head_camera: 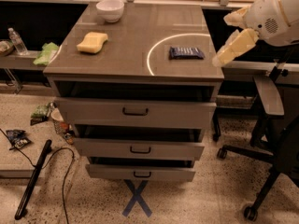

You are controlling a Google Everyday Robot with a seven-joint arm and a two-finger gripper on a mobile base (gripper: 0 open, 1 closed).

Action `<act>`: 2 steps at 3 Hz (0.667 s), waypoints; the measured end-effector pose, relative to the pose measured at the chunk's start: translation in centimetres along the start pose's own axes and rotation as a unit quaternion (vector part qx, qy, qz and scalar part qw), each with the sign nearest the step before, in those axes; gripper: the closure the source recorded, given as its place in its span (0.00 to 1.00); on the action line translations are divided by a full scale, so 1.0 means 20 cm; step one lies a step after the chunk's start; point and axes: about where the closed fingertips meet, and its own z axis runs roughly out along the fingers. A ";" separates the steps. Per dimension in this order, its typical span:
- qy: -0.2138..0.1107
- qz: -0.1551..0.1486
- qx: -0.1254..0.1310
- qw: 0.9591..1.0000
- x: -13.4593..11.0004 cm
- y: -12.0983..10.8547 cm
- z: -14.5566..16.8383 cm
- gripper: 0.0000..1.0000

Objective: Move rxbar blueberry near sponge

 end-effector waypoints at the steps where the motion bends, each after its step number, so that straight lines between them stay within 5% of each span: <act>1: -0.066 0.049 0.027 0.996 0.05 -0.29 0.19 0.00; 2: -0.095 0.084 0.090 0.988 0.08 -0.54 0.24 0.00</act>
Offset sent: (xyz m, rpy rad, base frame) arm 0.1729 -0.0421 -0.0893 0.2347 -0.1236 -0.4752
